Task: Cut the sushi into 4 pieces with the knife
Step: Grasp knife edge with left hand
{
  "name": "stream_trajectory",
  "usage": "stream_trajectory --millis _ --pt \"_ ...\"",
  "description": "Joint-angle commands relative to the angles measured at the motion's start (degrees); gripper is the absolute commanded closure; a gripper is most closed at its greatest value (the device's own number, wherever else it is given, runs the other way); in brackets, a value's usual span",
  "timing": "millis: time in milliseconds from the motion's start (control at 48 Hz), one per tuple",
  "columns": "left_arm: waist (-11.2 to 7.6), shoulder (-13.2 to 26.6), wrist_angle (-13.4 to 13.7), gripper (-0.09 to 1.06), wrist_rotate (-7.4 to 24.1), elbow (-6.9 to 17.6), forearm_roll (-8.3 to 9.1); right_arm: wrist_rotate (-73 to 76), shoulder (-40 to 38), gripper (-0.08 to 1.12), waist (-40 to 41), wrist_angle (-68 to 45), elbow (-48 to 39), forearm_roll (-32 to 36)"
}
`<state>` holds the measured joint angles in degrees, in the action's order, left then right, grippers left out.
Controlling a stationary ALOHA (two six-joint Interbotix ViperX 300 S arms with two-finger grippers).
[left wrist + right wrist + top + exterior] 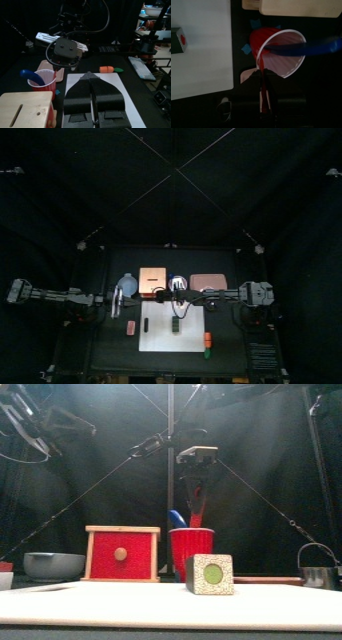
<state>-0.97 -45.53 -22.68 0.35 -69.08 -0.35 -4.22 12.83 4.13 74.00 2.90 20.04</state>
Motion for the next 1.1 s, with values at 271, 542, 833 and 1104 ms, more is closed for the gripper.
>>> stream_trajectory --millis 271,542,833,1104 --pt "0.35 0.2 -1.2 0.74 0.1 0.8 0.00 0.3 -8.2 0.94 -0.2 4.8 8.3 2.1" --pt "0.35 0.2 -1.8 0.29 -0.3 0.8 -0.09 3.3 -17.6 0.94 -5.4 3.7 6.8 5.2" --pt "0.44 0.3 -3.4 0.11 -0.1 0.9 -1.23 13.9 -28.2 0.94 -10.3 -7.6 -5.1 9.9" --pt "0.26 2.0 -5.9 0.11 -0.1 1.1 -1.23 26.5 -39.1 0.94 -11.8 -29.2 -23.9 14.2"
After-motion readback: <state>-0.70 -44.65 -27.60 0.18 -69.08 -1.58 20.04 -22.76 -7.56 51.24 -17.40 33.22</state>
